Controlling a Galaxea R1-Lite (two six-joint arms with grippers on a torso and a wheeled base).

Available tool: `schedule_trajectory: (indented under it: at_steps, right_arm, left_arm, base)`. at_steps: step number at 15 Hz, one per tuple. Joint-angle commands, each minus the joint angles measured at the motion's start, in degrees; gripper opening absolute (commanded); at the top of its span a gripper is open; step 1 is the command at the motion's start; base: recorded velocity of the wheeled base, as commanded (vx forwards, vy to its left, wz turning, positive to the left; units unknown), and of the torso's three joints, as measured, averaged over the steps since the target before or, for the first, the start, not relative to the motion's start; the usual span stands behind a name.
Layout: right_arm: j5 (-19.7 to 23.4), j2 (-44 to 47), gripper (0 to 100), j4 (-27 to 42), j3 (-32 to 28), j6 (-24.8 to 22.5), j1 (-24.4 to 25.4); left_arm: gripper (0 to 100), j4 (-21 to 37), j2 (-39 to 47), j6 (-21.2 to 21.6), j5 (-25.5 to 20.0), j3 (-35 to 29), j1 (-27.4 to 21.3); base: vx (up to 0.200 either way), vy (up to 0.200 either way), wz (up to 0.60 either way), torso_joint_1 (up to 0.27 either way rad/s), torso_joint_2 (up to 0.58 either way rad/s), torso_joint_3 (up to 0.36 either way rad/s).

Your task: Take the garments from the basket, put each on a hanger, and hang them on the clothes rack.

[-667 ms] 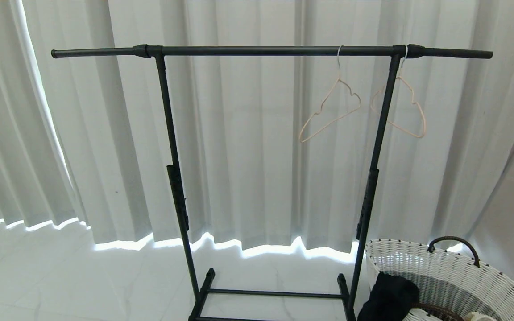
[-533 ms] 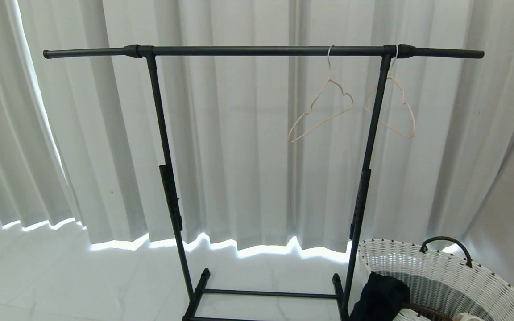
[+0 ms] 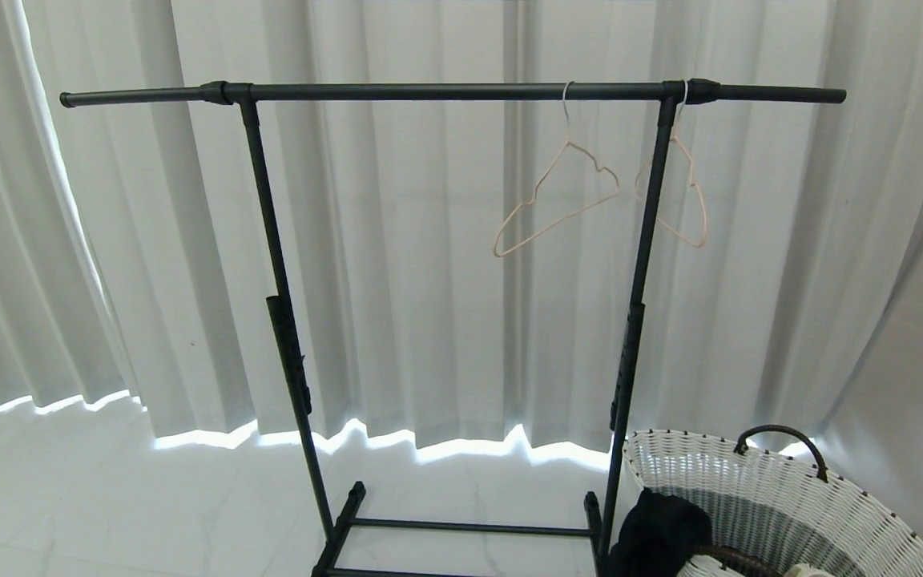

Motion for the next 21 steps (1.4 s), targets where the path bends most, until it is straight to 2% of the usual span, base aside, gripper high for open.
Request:
schedule_trajectory:
  at_steps: [1,3,5,8,9,10,11,12,13,15,16,18,19,21]
  right_arm:
    - [0.0,0.0,100,0.0,0.0,-0.1,0.0]
    - [0.1,0.0,100,0.0,-0.1,-1.1,0.0]
    - [0.4,0.0,100,0.0,0.0,-4.4,0.0]
    - [0.8,0.0,100,-0.3,0.0,-4.5,0.0]
    - [3.0,0.0,100,-0.6,-0.5,-4.4,0.0]
    - [9.6,4.3,100,-0.1,-7.3,-2.3,1.1]
    - [10.1,12.9,100,-0.1,-12.6,-1.7,3.1]
    - [10.0,21.3,100,0.0,-15.5,-3.0,5.0]
    - [9.9,30.0,100,0.3,-16.3,-5.8,5.3]
    - [9.9,48.6,100,0.1,-18.0,-13.5,1.6]
    - [9.9,56.7,100,0.0,-18.5,-19.5,-1.3]
    - [9.7,69.7,100,-0.3,-18.2,-35.0,-7.9]
    - [9.7,74.7,100,-0.5,-17.6,-39.9,-9.3]
    - [9.6,84.2,100,-5.1,-17.1,-42.5,-9.3]
  left_arm:
    - [100,0.0,0.1,0.0,0.0,0.0,0.0]
    - [100,0.0,0.0,0.0,0.0,0.0,0.0]
    - [100,0.0,0.0,0.0,0.0,0.0,0.0]
    - [100,0.0,0.0,0.0,0.0,0.0,0.0]
    - [100,0.0,0.0,0.0,0.0,0.0,0.0]
    - [100,0.0,0.0,0.0,0.0,0.0,0.0]
    - [100,0.0,0.0,0.0,0.0,0.0,0.0]
    - [100,0.0,0.0,0.0,0.0,0.0,0.0]
    - [100,0.0,0.0,0.0,0.0,0.0,0.0]
    - [100,0.0,0.0,0.0,0.0,0.0,0.0]
    - [100,0.0,0.0,0.0,0.0,0.0,0.0]
    - [100,0.0,0.0,0.0,0.0,0.0,0.0]
    - [100,0.0,0.0,0.0,0.0,0.0,0.0]
    - [100,0.1,0.0,0.0,0.0,0.0,0.0]
  base:
    - [0.000,0.000,0.00,0.000,0.00,0.000]
    - [0.000,0.000,0.00,0.000,0.00,0.000]
    - [0.000,0.000,0.00,0.000,0.00,0.000]
    - [0.000,0.000,0.00,0.000,0.00,0.000]
    - [0.000,0.000,0.00,0.000,0.00,0.000]
    - [0.000,0.000,0.00,0.000,0.00,0.000]
    - [0.000,0.000,0.00,0.000,0.00,0.000]
    - [0.000,0.000,0.00,0.000,0.00,0.000]
    - [0.000,0.000,0.00,0.000,0.00,0.000]
    - [0.000,0.000,0.00,0.000,0.00,0.000]
    - [0.000,0.000,0.00,0.000,0.00,0.000]
    - [0.000,0.000,0.00,0.000,0.00,0.000]
    - [0.000,0.000,0.00,0.000,0.00,0.000]
    - [0.000,0.000,0.00,0.000,0.00,0.000]
